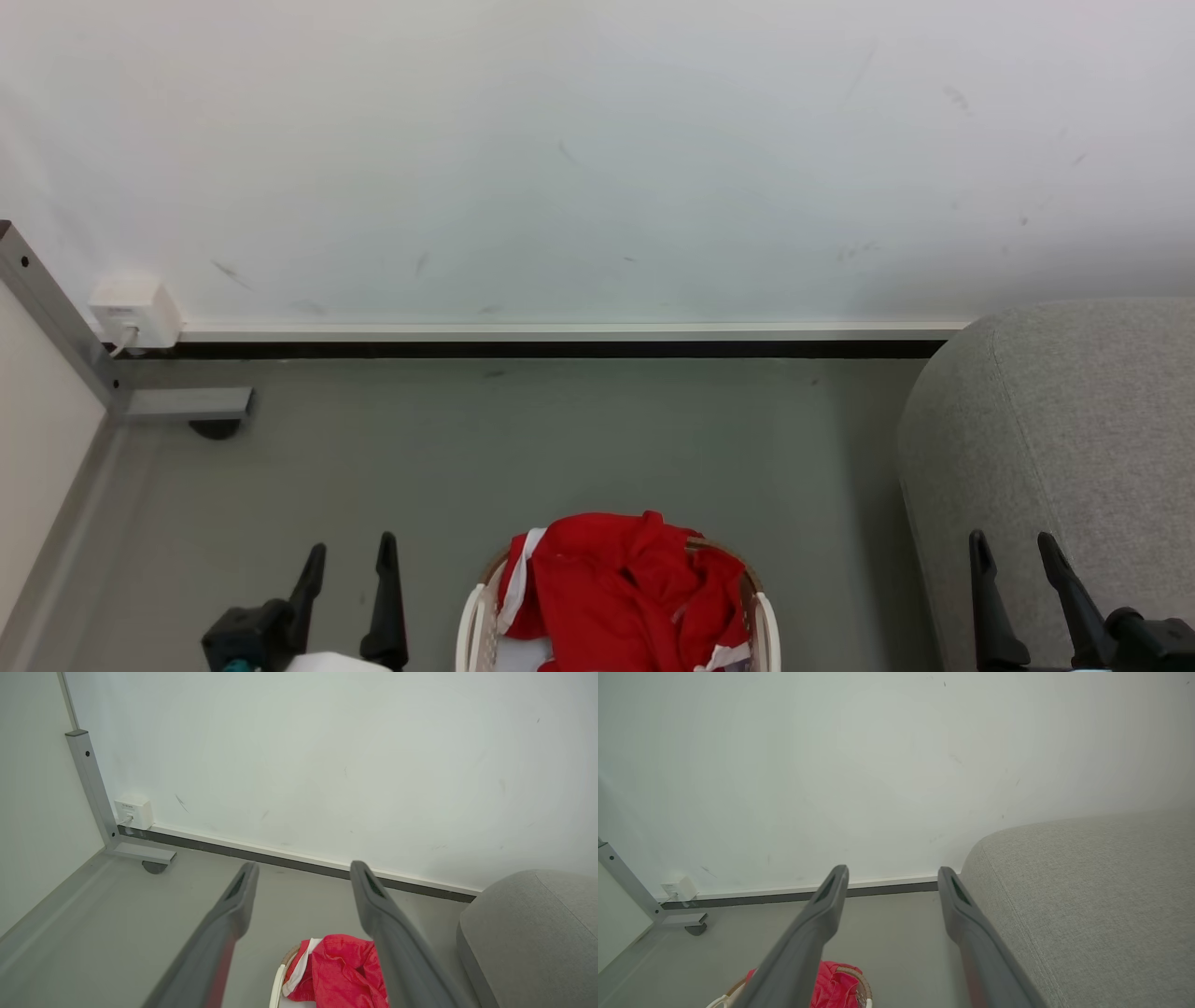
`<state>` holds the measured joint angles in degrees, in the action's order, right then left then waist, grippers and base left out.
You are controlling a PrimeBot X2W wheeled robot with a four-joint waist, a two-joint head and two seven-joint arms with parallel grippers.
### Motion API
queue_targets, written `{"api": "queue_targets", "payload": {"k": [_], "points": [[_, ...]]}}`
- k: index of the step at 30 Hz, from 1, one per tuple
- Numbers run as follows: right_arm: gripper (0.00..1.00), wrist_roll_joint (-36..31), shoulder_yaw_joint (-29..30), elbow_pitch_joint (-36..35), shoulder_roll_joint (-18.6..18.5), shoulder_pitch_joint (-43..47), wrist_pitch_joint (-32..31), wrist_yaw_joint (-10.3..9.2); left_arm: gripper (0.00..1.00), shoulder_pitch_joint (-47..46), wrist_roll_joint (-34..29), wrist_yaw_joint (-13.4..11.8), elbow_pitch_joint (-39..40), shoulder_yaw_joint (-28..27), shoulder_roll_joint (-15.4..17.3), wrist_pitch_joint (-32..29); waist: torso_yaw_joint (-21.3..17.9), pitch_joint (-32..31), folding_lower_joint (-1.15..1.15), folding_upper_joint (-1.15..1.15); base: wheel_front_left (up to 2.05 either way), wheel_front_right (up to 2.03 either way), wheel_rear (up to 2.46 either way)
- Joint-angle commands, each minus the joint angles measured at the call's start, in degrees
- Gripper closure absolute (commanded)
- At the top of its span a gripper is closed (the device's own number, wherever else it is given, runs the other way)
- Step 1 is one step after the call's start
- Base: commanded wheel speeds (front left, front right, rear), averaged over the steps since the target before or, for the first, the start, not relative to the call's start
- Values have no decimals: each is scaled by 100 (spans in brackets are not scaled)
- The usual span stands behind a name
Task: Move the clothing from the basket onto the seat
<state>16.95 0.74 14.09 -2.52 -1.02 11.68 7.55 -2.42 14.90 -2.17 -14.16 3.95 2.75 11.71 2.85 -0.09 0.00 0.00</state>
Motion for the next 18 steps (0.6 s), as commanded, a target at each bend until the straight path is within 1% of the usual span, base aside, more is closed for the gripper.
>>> {"api": "queue_targets", "payload": {"k": [1, 15, 18], "points": [[0, -121, -10, 21, -49, 32, 52, -9, 0, 12, -165, -17, 6, 1, 57, 51, -1, 2, 0, 0, 0, 0, 0], [0, -465, -116, 324, -54, 87, 215, -10, 0, 74, -784, -52, -190, 65, 66, 220, 20, -9, 0, 0, 0, 0, 0], [0, -523, -136, 379, -55, 86, 246, -11, 0, 88, -880, -28, -233, 73, 62, 241, 26, -5, 0, 0, 0, 0, 0]]}}
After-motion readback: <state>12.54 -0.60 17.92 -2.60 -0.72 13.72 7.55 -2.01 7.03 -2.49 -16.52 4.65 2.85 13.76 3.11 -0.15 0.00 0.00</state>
